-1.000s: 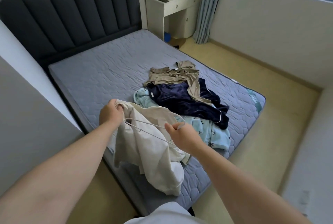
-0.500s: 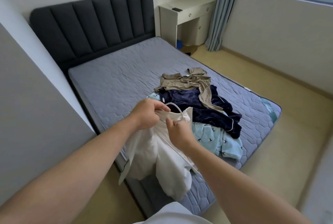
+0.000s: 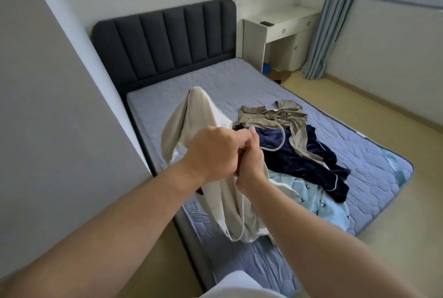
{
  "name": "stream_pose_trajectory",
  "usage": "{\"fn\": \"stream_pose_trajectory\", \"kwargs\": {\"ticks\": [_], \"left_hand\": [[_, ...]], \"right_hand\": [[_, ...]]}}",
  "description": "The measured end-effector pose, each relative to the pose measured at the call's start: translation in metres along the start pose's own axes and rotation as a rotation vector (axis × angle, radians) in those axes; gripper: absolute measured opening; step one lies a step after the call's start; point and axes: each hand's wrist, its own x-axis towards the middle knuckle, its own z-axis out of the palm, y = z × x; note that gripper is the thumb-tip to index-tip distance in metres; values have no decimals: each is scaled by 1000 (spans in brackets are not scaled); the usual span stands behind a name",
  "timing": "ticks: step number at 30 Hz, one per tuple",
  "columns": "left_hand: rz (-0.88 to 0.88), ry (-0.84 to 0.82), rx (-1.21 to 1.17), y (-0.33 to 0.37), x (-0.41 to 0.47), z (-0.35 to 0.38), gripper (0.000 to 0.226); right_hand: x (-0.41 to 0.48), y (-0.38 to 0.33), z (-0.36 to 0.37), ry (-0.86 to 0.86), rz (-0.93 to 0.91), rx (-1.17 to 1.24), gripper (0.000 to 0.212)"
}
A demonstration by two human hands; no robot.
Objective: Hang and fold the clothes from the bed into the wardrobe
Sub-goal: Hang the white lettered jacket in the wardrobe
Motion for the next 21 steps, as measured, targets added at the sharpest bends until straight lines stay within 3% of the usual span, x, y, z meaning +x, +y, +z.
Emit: {"fn": "stream_pose_trajectory", "kwargs": {"ticks": [2, 4, 7, 11, 15, 18, 21], "left_hand": [[72, 64, 126, -1, -8, -2, 21], [85, 131, 165, -4, -17, -1, 24], [73, 161, 27, -10, -31, 2, 35], [50, 142, -199, -23, -40, -3, 34], [73, 265, -32, -47, -16, -10, 38], [103, 166, 119, -69, 15, -13, 51], [9, 87, 220, -91, 38, -14, 48]], "right_hand": [[-2, -7, 7, 0, 2, 16, 60], [0, -13, 12, 14, -19, -6, 51], [2, -19, 15, -15, -125, -91, 28], [1, -24, 12, -31, -214, -225, 34], [-4, -27, 10, -26, -282, -262, 24], [-10, -32, 6, -59, -374, -253, 26], [-12, -41, -2, -65, -433, -220, 38]]}}
